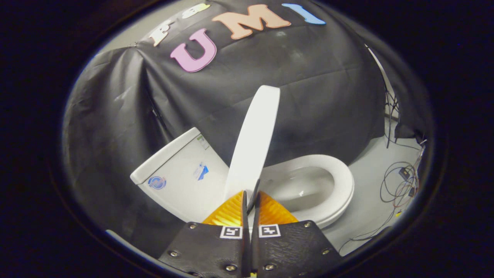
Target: Open the toilet lid.
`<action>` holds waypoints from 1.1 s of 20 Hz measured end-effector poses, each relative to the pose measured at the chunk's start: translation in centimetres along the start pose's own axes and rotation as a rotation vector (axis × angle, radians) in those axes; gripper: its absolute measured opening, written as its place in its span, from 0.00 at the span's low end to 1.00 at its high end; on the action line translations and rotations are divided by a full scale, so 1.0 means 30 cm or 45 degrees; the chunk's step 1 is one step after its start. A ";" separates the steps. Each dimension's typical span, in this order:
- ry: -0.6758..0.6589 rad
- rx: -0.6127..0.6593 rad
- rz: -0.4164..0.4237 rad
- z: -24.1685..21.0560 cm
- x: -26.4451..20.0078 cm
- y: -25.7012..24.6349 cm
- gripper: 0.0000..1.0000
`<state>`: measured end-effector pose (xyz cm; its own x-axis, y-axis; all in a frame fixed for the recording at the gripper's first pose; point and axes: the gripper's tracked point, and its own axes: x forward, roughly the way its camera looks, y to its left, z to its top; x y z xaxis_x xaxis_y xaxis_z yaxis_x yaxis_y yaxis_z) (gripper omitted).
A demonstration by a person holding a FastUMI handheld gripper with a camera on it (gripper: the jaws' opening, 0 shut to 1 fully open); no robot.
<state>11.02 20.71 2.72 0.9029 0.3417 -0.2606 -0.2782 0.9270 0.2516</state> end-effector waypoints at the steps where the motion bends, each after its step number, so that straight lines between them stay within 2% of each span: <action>1: -0.009 -0.038 -0.012 0.003 0.003 0.010 0.01; 15: -0.099 -0.179 -0.009 0.044 0.008 0.165 0.02; 22: -0.141 -0.337 -0.042 0.055 0.033 0.242 0.02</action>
<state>10.43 27.53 5.82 0.9393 0.3049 -0.1575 -0.3104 0.9506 -0.0108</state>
